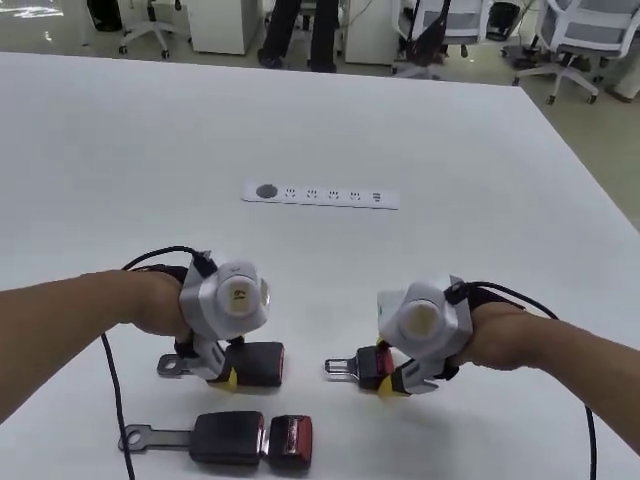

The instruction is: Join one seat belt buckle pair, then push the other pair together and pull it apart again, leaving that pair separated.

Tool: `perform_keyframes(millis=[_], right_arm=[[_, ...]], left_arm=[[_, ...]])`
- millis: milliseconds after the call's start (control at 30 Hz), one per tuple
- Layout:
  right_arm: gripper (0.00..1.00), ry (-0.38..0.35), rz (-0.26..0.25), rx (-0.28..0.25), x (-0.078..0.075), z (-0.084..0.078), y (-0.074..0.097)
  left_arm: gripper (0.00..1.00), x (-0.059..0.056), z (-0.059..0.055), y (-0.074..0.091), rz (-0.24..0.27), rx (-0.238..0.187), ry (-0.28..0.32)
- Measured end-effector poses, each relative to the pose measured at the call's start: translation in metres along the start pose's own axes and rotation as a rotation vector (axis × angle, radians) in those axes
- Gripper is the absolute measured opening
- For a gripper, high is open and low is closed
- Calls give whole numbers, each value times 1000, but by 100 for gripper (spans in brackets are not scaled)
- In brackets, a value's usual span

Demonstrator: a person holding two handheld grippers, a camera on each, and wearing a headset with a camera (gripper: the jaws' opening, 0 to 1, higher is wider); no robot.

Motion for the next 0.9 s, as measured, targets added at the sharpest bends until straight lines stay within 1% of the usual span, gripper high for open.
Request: perform_keyframes(millis=[133,200,233,267,400,500,567,600,667,700,733,800,867,900], right_arm=[[32,16,2,8,-1,-1,-1],[32,0,3,8,1,0,1],[32,-19,0,-1,-1,1,2],[33,-22,-2,-5,-2,1,2],[43,-42,-21,-19,-6,3,8],[45,-42,-27,-11,-4,2,14],[46,-48,-34,-10,-3,1,17],[48,-56,-41,-4,-3,0,19],[48,-55,-49,1,-1,-1,24],[49,-59,-56,-1,0,-2,26],[50,-64,-62,-4,1,-1,28],[53,-76,-69,-9,5,-1,35],[55,-84,-83,-7,9,-3,39],[55,-90,-91,-7,10,-5,41]], left_arm=[[34,0,-1,0,4,2,5],[34,-1,-1,1,6,4,1],[35,-1,-1,1,8,5,-1],[35,-1,-1,2,11,7,-2],[37,-2,-4,4,21,13,-10],[39,-2,-5,7,30,3,5],[41,-1,-6,9,43,-7,28],[42,0,-9,13,47,-18,43],[43,2,-12,14,63,-36,87],[43,3,-14,15,67,-42,91],[43,2,-15,16,68,-46,92],[45,1,-19,21,76,-58,113],[46,-2,-23,26,82,-80,146],[46,-5,-25,29,81,-94,171]])
Point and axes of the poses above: the centre of the closed fingertips' face, and the gripper's own axes: y roughly backward along the fingers, x roughly to its left, z roughly out of its top, the point moved 5 cm from there along y, roughly backward along the fingers, and after that the axes turned 13 degrees about y, right-handed, at the moved point
